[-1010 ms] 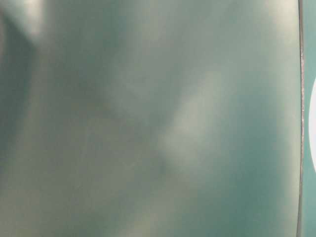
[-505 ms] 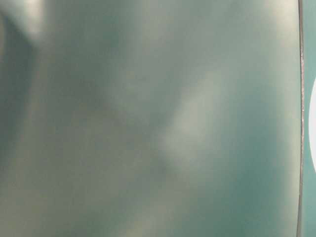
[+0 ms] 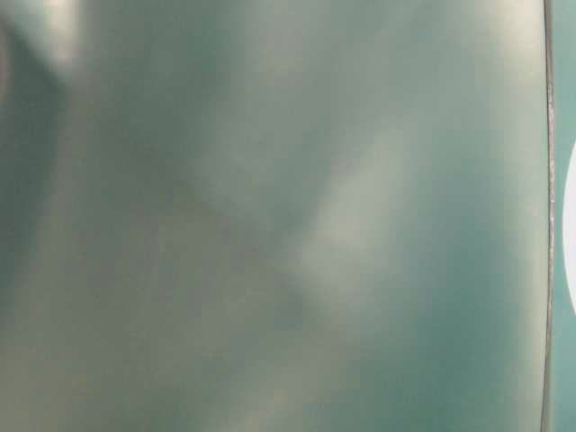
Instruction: Scoop the yellow hexagonal prism block from the bowl with a spoon using the right arm.
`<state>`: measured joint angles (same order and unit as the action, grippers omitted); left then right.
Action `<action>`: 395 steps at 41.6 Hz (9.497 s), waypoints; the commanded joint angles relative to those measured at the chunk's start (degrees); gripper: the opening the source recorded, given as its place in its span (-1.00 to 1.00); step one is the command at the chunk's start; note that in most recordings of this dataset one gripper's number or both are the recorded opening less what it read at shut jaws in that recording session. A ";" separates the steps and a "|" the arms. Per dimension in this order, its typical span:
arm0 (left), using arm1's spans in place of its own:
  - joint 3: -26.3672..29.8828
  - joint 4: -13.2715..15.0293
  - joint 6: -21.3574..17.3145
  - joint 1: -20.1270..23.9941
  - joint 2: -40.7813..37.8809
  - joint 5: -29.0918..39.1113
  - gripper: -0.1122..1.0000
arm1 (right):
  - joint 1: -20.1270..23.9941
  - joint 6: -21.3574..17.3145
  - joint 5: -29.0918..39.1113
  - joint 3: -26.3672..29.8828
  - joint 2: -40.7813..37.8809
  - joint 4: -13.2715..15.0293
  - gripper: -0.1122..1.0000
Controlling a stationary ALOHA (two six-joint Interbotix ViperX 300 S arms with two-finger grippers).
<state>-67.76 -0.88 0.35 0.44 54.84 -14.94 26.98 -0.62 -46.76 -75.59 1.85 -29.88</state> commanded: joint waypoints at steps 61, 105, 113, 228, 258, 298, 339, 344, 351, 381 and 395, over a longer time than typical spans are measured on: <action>0.97 -0.09 0.00 0.09 -0.53 0.35 -0.80 | 0.44 -2.72 -0.97 0.70 0.53 0.00 0.03; 0.97 -0.18 -0.26 0.09 -0.53 0.97 -0.80 | 0.44 -2.46 -1.76 0.70 3.69 0.62 -0.40; 1.05 -0.18 -0.35 0.09 -0.53 0.97 -0.80 | 0.44 -2.02 0.35 0.70 10.81 0.62 -0.40; 0.97 -0.18 -0.35 0.00 -0.53 1.76 -0.80 | -10.02 2.37 31.90 8.79 16.52 0.53 0.05; 0.88 -0.18 0.00 0.09 -0.53 1.76 -0.80 | -2.20 2.29 -6.77 2.11 5.10 1.05 0.07; 0.44 -0.18 0.09 0.09 -0.53 2.29 -0.80 | 4.57 -6.24 -21.01 0.53 -12.57 -0.79 0.07; 0.53 -0.18 0.09 0.09 -0.53 2.46 -0.80 | 4.66 -5.54 -22.68 -0.35 -7.73 -0.79 -0.38; 0.62 -0.18 -0.18 0.09 -0.44 2.46 -0.80 | 4.31 -3.87 -22.15 -0.97 -3.34 -0.79 -0.38; 0.62 -0.18 -0.35 0.09 -0.44 2.46 -0.80 | 3.43 1.76 -19.25 -1.23 4.66 -0.79 -0.38; 0.70 -0.18 -0.44 0.09 -0.44 2.37 -0.80 | -22.68 17.67 39.29 15.82 26.02 -0.18 -0.38; 0.70 -0.18 -0.44 0.00 -0.44 2.37 -0.80 | -30.41 17.67 56.16 24.87 21.62 0.79 -0.38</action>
<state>-67.85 -0.88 0.00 0.44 54.84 -12.22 -1.85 17.05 6.15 -53.88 24.17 -29.27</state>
